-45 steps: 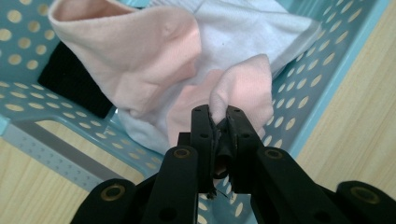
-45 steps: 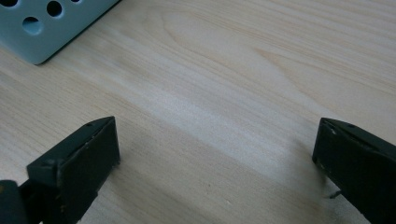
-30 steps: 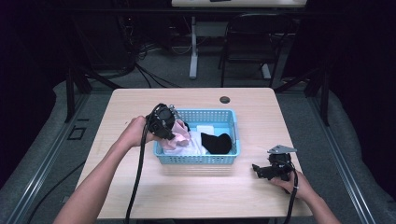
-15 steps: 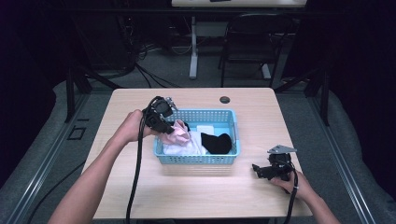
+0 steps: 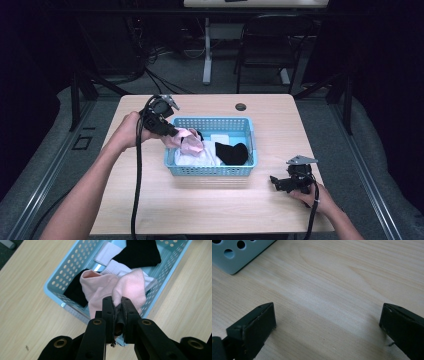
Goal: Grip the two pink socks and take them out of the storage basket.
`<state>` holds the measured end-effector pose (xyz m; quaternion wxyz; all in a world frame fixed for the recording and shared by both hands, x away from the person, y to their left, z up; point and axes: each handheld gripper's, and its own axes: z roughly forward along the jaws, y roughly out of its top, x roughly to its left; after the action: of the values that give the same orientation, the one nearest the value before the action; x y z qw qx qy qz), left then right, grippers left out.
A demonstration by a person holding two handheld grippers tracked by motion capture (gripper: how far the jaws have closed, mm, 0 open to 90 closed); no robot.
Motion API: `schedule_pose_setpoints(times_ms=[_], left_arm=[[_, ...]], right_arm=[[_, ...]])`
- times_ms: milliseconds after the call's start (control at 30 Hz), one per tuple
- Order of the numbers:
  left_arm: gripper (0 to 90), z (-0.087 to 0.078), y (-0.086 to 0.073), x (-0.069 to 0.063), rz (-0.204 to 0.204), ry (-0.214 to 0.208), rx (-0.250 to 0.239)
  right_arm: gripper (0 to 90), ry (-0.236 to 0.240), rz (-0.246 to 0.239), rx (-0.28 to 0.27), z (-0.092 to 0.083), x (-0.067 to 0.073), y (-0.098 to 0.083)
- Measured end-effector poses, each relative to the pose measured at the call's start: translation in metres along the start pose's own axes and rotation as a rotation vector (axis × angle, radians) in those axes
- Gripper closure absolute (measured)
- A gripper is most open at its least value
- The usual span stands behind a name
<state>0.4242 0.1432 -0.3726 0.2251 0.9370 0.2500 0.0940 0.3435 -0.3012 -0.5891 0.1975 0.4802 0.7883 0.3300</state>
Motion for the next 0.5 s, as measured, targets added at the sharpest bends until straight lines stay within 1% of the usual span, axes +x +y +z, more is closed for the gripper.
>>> schedule_pose_setpoints(times_ms=[33,67,100,167,267,300,367,500], left_arm=[[83.3,-0.005,-0.003,0.003,-0.012,0.008,-0.011],[83.3,-0.005,-0.003,0.003,-0.012,0.008,-0.011],[83.3,-0.01,-0.006,0.005,-0.021,0.015,-0.017],[83.3,-0.012,-0.007,0.006,-0.025,0.02,-0.021],[83.3,-0.018,-0.012,0.009,-0.043,0.032,-0.03],[83.3,-0.021,-0.014,0.01,-0.046,0.043,-0.031],[83.4,-0.024,-0.018,0.012,-0.063,0.05,-0.041],[83.5,-0.028,-0.03,0.018,-0.111,0.081,-0.048]], right_arm=[[0.1,-0.004,-0.002,0.002,0.0,0.0,0.0],[0.1,-0.004,-0.002,0.002,0.0,0.0,0.0],[0.1,-0.004,-0.001,0.002,0.0,0.0,0.0],[0.1,-0.004,-0.002,0.002,0.0,0.0,0.0],[0.1,-0.001,0.0,0.0,0.0,0.0,0.0],[0.1,-0.003,-0.001,0.001,0.0,0.0,0.0],[0.1,-0.001,0.0,0.0,0.0,0.0,0.0],[0.1,0.0,0.0,0.0,0.0,0.0,0.0]])
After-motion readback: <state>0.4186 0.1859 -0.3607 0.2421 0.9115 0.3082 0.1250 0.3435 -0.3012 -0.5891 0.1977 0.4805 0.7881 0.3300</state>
